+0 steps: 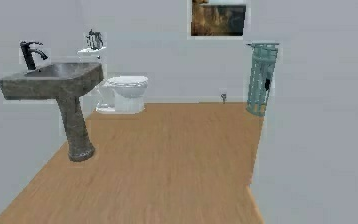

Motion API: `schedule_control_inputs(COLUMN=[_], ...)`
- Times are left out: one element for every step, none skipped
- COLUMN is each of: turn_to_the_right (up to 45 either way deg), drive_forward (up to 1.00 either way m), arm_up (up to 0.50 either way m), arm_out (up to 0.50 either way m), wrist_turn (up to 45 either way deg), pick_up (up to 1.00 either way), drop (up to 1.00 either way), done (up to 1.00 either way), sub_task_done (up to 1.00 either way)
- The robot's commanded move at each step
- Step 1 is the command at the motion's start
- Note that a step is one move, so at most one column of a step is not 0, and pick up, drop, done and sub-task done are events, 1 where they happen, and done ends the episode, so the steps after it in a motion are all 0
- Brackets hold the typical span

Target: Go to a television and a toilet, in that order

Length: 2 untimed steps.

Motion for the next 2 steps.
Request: schedule_control_inputs(turn_to_the_right=[0.0, -3.0], drive_forward=[1.0, 0.0], arm_up=[0.0, 0.0], arm_out=[0.0, 0.0], wrist_turn=[0.0, 0.0], pick_up=[0.0, 0.0], drop=[0.0, 0.0], done=[0.0, 0.0], sub_task_done=[0.0, 0.0])
